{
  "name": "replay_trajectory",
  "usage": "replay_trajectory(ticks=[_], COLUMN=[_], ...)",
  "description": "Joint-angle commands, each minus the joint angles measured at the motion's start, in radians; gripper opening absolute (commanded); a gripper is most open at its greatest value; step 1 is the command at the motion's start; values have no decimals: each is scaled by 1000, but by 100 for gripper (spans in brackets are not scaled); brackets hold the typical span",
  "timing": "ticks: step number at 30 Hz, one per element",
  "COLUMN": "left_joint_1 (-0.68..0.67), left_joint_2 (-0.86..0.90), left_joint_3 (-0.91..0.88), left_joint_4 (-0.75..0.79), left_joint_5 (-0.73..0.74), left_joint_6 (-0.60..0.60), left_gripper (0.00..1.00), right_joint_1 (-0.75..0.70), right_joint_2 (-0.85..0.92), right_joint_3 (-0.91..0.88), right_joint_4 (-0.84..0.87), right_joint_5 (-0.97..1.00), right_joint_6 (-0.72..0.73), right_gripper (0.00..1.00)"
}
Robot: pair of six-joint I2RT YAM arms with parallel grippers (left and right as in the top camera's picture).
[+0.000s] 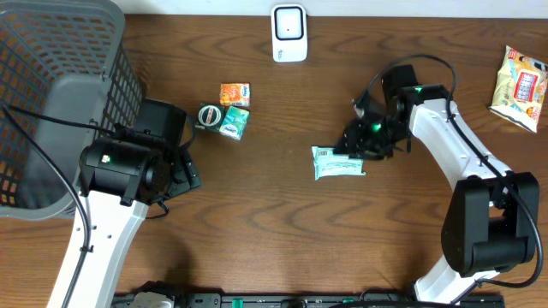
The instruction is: Scan the item barcode
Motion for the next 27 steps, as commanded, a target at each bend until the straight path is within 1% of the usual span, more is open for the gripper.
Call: replay_trajectory(ticks=[1,2,4,7,10,12,14,15,19,24,27], left_joint_1=[5,5,5,5,5,5,5,5,5,5,5], left_joint_2=[-2,-2,-2,-2,-2,-2,-2,-2,-2,-2,-2], left_joint_3=[0,0,0,0,0,0,0,0,0,0,0], left_joint_4=[-3,-3,-3,-3,-3,-3,-3,-3,-3,-3,-3], left_joint_5=[5,5,5,5,5,5,5,5,5,5,5], left_joint_6=[-13,-13,-13,-13,-13,-13,-13,-13,-13,-13,-13], left_gripper=[98,98,98,97,98,97,98,98,98,98,98], right_joint_1=[29,43,68,95,114,122,124,124,117,116,116], right_joint_2=[-6,-6,-6,-6,-6,-6,-6,-6,-6,-6,-6], right_joint_3=[0,-1,-5,-15,-41,-65,-98,-111,-161,-171,-171], right_joint_4=[-53,-74,-100,-107,-78,-63,-50,-40,45,172,282], right_joint_5=[88,155,242,293,340,398,463,473,478,479,479], right_joint_6=[32,36,54,82,101,149,218,230,245,245,245], right_gripper=[9,2,2,9,7,2,2,3,4,9,13])
